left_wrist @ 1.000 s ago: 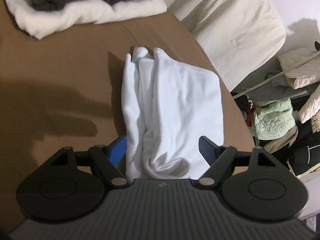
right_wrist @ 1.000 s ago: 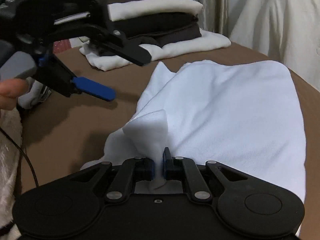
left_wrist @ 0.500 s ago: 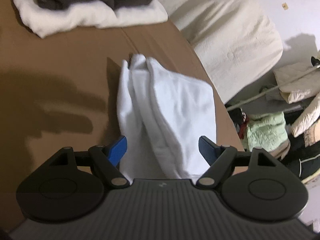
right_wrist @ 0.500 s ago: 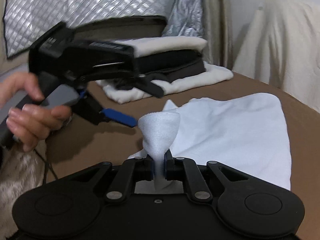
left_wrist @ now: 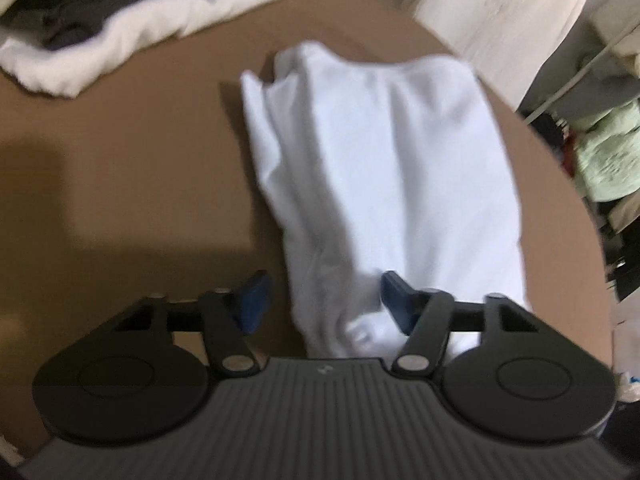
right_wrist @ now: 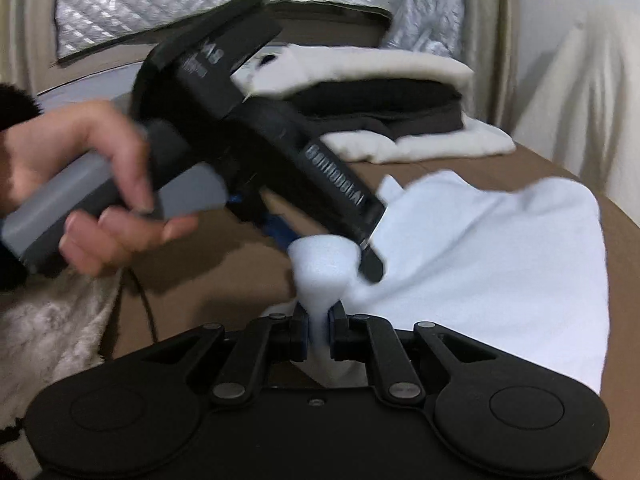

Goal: Fold clothes

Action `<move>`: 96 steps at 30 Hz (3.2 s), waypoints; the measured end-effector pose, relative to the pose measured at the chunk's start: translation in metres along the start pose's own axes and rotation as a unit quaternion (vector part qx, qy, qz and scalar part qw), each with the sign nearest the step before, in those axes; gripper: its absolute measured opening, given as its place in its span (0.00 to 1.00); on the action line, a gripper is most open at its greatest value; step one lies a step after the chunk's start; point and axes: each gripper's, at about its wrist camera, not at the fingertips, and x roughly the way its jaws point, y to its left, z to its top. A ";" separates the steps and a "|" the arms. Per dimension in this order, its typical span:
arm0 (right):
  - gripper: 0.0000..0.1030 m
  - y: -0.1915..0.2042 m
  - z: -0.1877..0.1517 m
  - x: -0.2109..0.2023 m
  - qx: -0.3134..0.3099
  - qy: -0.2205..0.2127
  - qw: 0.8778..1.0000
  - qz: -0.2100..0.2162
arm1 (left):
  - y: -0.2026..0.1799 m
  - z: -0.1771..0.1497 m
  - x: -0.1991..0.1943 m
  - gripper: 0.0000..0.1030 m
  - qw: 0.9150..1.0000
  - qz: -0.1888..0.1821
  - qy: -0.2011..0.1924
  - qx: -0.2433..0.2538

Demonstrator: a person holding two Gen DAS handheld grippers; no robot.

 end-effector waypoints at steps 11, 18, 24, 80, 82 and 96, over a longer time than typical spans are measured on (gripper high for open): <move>0.20 -0.027 0.010 -0.034 0.122 0.036 0.987 0.094 | -0.012 -0.014 0.011 0.47 0.998 0.015 0.037 0.039; 0.55 -0.097 -0.022 -0.099 0.251 -0.015 0.967 -0.048 | -0.056 -0.023 -0.031 0.30 0.983 0.101 -0.094 0.124; 0.55 -0.157 -0.067 -0.093 0.433 -0.010 0.894 -0.115 | -0.041 -0.026 -0.040 0.29 0.995 0.007 -0.074 0.061; 0.50 0.023 0.016 0.036 0.106 0.081 0.991 -0.022 | 0.005 0.051 0.019 0.47 1.000 -0.025 -0.010 0.013; 0.50 0.034 0.014 0.033 0.089 0.079 0.993 -0.010 | 0.010 0.052 0.019 0.47 1.000 -0.025 -0.007 0.007; 0.91 -0.215 0.062 0.001 0.268 0.025 0.962 -0.056 | 0.028 0.073 0.064 0.76 0.998 -0.046 -0.031 -0.015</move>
